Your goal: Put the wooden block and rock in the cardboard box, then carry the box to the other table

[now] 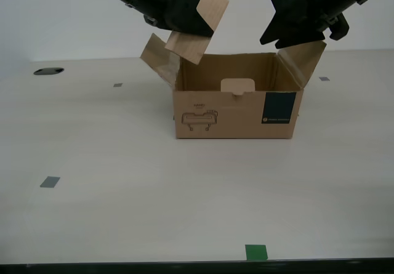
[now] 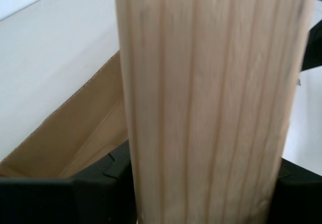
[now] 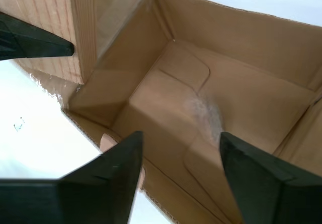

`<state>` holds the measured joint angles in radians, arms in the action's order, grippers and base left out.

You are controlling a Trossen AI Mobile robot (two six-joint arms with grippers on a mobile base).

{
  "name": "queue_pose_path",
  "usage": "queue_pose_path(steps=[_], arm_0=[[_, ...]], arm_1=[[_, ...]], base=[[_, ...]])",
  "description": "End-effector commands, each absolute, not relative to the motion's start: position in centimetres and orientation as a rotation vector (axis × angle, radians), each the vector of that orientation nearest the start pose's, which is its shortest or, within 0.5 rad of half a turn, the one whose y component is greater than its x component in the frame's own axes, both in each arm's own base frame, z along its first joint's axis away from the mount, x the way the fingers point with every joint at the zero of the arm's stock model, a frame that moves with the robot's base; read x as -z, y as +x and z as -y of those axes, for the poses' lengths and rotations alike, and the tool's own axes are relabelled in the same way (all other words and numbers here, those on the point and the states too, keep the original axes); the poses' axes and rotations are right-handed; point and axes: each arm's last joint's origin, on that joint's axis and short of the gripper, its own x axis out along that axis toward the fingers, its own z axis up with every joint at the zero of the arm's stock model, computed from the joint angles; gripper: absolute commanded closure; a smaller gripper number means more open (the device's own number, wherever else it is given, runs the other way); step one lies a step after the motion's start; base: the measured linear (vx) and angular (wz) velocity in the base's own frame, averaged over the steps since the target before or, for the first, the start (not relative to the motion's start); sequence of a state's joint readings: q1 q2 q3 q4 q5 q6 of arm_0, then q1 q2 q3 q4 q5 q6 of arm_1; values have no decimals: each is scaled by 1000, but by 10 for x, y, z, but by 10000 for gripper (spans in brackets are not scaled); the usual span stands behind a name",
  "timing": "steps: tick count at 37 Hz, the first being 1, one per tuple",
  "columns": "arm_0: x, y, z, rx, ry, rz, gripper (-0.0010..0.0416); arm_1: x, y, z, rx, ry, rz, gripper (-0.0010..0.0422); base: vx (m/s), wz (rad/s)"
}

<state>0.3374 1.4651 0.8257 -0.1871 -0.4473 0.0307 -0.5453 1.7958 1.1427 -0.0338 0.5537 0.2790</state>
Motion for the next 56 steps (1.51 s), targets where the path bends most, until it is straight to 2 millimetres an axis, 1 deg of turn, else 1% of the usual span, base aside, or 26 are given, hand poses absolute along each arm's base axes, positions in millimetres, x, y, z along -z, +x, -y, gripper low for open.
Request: queue_pose_path(steps=[1,5,8,15,21,27,31,34,37,42,47,56], arm_0=[[-199,268,-108,-723,84,-861,136],[-199,267,-108,-720,94,-865,92],[-199,267,-108,-718,99,-868,66],[-199,267,-109,-711,113,-874,27],[-201,267,-108,-707,124,-872,15],[-206,265,-108,-704,137,-856,16],[-214,262,-107,-707,137,-828,16],[-223,261,-106,-705,134,-800,16],[-238,263,-106,-701,131,-771,16],[-269,268,-107,-669,116,-744,16],[-301,271,-107,-649,109,-736,16],[-347,265,-100,-489,51,-781,16]], arm_1=[[-202,318,211,1148,231,-567,215],[-202,318,212,1147,226,-570,195],[-202,318,212,1146,218,-576,180],[-202,317,213,1137,190,-593,148],[-205,318,214,1111,119,-629,139],[-212,321,216,1091,63,-647,149],[-221,324,217,1081,39,-664,157],[-230,326,218,1076,32,-683,162],[-241,328,219,1049,9,-724,163],[-262,333,219,924,-74,-806,157],[-284,338,218,853,-130,-821,143],[-319,339,217,839,-155,-820,124]], base=[[0,0],[0,0],[0,0],[0,0],[0,0],[0,0],[0,0],[0,0],[0,0],[0,0],[0,0],[0,0]])
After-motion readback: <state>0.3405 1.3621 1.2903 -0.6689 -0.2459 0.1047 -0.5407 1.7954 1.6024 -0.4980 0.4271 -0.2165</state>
